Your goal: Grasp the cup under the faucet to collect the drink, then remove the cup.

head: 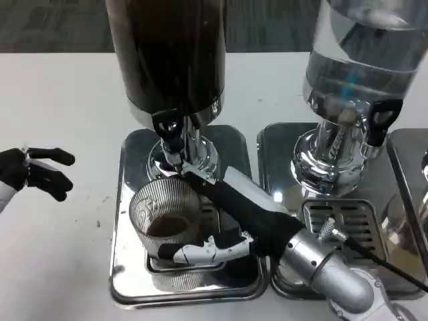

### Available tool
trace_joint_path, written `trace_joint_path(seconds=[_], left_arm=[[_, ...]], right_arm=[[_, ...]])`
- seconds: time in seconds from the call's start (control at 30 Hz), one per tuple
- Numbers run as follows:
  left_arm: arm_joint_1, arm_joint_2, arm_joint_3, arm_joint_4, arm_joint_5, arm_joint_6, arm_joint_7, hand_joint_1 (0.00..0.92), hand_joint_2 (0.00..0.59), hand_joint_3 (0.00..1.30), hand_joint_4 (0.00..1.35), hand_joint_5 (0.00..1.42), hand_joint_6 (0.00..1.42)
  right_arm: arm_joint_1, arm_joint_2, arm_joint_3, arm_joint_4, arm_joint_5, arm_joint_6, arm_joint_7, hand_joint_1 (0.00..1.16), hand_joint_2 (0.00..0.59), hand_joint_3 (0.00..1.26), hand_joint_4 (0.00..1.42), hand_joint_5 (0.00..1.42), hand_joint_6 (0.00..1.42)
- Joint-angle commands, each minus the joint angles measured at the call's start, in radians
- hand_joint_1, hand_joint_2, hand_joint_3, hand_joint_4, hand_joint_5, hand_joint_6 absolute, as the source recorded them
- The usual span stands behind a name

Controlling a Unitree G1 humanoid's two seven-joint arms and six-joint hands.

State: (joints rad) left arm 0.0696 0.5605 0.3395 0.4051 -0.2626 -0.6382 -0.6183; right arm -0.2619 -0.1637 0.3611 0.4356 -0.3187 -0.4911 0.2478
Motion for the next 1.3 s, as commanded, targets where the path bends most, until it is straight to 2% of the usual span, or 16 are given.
trace_joint_path(seconds=[0.03, 0.27, 0.37, 0.5, 0.7, 0.83, 1.3], left_arm=[[0.007, 0.017, 0.006, 0.005, -0.004, 0.002, -0.012, 0.0, 0.125, 0.53, 0.64, 0.67, 0.55], [0.013, 0.022, 0.008, 0.001, -0.009, 0.002, -0.016, 0.0, 0.126, 0.53, 0.64, 0.67, 0.55], [0.013, 0.022, 0.007, 0.002, -0.01, 0.003, -0.016, 0.0, 0.126, 0.53, 0.64, 0.67, 0.55], [0.013, 0.023, 0.007, 0.001, -0.011, 0.003, -0.017, 0.0, 0.127, 0.53, 0.64, 0.67, 0.55], [0.017, 0.023, 0.011, 0.0, -0.013, 0.005, -0.02, 0.0, 0.13, 0.53, 0.59, 0.67, 0.55], [0.018, 0.022, 0.011, 0.001, -0.014, 0.006, -0.022, 0.0, 0.13, 0.53, 0.61, 0.67, 0.56], [0.025, 0.019, 0.012, -0.006, -0.015, 0.006, -0.019, 0.0, 0.134, 0.53, 0.6, 0.67, 0.56]], right_arm=[[0.004, 0.001, 0.018, -0.01, -0.035, 0.005, -0.02, 0.7, 0.171, 0.04, 0.07, 0.14, 0.21], [0.003, -0.005, 0.028, -0.021, -0.06, 0.006, -0.04, 0.7, 0.163, 0.06, 0.07, 0.14, 0.22], [0.002, -0.014, 0.039, -0.035, -0.094, 0.008, -0.057, 0.7, 0.162, 0.06, 0.07, 0.14, 0.22], [0.008, -0.01, 0.041, -0.047, -0.108, 0.028, -0.068, 0.69, 0.161, 0.07, 0.07, 0.16, 0.22], [0.014, -0.009, 0.044, -0.07, -0.121, 0.053, -0.077, 0.68, 0.169, 0.14, 0.13, 0.21, 0.28], [0.018, -0.01, 0.042, -0.087, -0.125, 0.067, -0.084, 0.67, 0.174, 0.18, 0.16, 0.24, 0.31], [0.026, -0.02, 0.055, -0.125, -0.199, 0.07, -0.14, 0.67, 0.178, 0.2, 0.22, 0.37, 0.43]])
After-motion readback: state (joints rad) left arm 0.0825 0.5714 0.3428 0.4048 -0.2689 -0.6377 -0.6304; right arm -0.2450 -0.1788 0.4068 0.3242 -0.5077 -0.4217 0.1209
